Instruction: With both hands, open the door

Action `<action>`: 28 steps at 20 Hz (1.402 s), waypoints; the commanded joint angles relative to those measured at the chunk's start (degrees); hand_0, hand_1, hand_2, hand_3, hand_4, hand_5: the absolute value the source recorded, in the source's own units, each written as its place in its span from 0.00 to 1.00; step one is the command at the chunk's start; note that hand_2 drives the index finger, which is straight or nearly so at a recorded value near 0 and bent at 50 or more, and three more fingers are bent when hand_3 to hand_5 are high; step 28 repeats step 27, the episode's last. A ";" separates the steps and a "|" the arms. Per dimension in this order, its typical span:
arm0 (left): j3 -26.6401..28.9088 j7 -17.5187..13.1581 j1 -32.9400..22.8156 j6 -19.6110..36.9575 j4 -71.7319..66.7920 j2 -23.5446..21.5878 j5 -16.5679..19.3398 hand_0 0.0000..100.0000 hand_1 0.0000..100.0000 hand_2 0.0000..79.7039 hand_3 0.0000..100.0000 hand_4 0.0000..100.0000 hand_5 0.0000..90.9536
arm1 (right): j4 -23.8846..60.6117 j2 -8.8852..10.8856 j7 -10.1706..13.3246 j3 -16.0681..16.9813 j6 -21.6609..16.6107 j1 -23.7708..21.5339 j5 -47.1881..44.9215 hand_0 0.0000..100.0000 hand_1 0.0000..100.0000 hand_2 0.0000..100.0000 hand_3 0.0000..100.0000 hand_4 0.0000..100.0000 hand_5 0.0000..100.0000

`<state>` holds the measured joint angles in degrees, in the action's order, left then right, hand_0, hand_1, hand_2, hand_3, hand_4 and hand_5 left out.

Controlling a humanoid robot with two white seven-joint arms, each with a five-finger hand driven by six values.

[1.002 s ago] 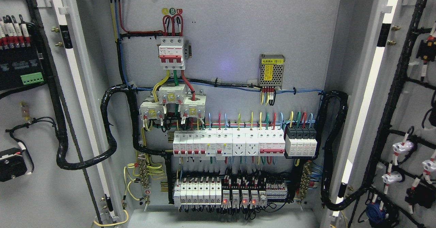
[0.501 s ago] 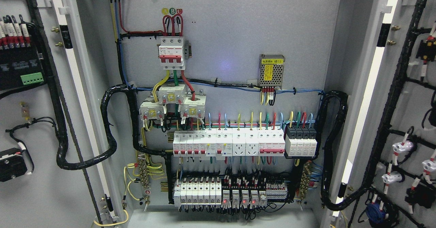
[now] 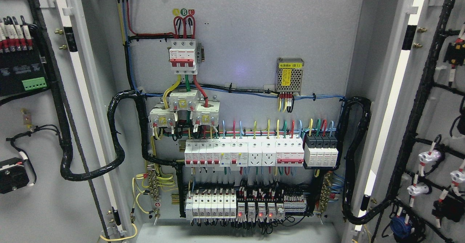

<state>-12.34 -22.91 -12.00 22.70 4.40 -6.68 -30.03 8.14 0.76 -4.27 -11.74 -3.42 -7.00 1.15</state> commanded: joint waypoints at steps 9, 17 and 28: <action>-0.23 3.84 4.35 -1.25 -10.28 1.50 4.36 0.00 0.00 0.00 0.00 0.00 0.00 | -5.32 -2.70 1.02 -0.82 -0.36 -2.58 2.46 0.00 0.00 0.00 0.00 0.00 0.00; -0.14 7.00 6.02 -3.98 -9.94 2.11 4.63 0.00 0.00 0.00 0.00 0.00 0.00 | -5.15 -2.70 0.93 -0.39 -0.45 -2.58 2.37 0.00 0.00 0.00 0.00 0.00 0.00; -0.49 9.82 6.20 -3.98 -8.80 2.73 4.72 0.00 0.00 0.00 0.00 0.00 0.00 | -5.06 -2.70 0.93 -0.30 -0.36 -2.58 2.02 0.00 0.00 0.00 0.00 0.00 0.00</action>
